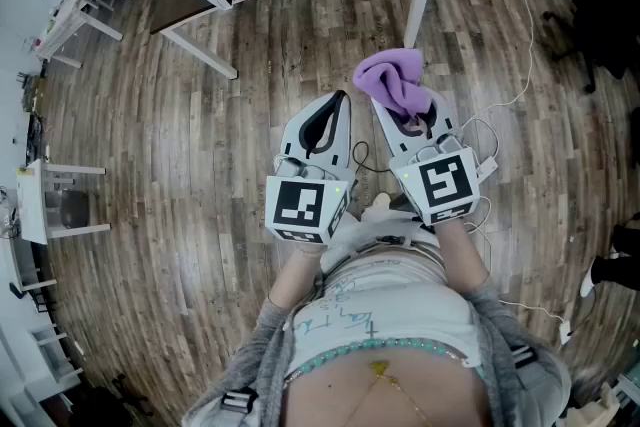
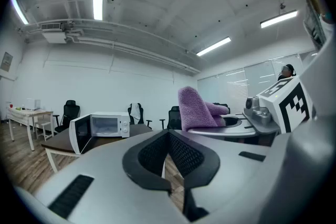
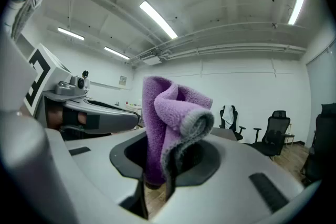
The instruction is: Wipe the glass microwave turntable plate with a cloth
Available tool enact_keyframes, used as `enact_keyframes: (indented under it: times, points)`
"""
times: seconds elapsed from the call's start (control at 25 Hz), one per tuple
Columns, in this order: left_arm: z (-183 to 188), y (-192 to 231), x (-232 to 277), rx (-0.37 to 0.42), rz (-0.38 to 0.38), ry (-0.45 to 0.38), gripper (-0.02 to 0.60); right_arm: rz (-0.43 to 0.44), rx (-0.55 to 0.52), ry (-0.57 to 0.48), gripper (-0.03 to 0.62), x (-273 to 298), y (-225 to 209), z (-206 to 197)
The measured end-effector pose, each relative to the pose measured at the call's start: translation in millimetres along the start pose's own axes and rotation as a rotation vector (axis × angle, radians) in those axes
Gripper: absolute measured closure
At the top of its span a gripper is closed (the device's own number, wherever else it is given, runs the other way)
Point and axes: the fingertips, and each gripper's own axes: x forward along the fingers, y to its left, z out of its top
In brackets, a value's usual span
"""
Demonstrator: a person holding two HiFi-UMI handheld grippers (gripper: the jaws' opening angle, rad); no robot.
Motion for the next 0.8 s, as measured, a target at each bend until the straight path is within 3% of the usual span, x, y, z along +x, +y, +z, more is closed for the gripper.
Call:
enact_keyframes:
  times: [0.32,0.6,0.8]
  points:
    - [-14.8,17.5,-0.1,-0.017,0.034,0.038,0.583,0.024,0.042,0.009,0.488,14.3,2.1,-8.4]
    - [-20.5,67.6,13.5,-0.05,0.05,0.053,0.583,-0.006,0.015,0.041,0.487,46.8,-14.5,-15.4]
    - [-14.9,104.2,47.6,-0.049,0.006,0.035,0.583,-0.02,0.039,0.035,0.487,93.1,-23.0,-13.2]
